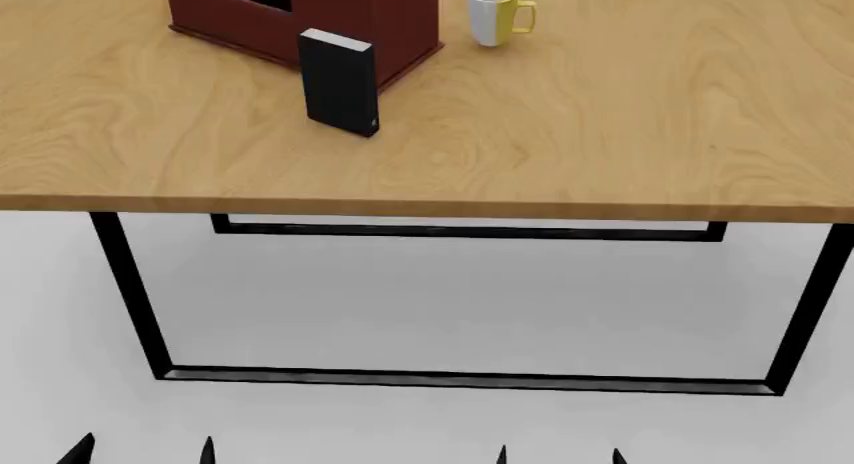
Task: Pick up the book and place it in the front compartment of the caddy.
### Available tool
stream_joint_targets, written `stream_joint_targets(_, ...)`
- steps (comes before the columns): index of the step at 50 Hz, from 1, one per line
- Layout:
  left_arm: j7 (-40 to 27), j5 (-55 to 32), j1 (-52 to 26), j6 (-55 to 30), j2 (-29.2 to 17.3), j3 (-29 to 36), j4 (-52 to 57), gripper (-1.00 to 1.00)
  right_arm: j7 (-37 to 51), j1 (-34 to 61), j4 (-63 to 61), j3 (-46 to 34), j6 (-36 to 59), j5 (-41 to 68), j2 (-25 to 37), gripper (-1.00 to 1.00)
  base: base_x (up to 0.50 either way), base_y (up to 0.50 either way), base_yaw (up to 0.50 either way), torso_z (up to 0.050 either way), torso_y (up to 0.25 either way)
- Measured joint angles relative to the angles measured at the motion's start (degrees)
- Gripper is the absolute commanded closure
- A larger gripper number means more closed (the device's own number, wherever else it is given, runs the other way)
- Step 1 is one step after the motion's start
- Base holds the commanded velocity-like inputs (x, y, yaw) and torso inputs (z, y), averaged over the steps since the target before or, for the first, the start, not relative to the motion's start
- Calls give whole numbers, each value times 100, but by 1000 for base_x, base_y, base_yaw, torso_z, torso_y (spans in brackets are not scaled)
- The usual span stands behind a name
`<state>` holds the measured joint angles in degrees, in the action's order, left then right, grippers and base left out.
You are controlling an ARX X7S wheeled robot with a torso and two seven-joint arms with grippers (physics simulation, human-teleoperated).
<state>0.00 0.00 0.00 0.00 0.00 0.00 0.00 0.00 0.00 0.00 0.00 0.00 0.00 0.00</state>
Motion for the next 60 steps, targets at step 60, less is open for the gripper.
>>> stream_joint_targets(60, -1177, -2945, -2467, -7125, -1645, -1044, 5498, -100, 3347, 3680, -5589, 680, 8181, 4055, 1875, -100, 0, 29, 0, 0, 0)
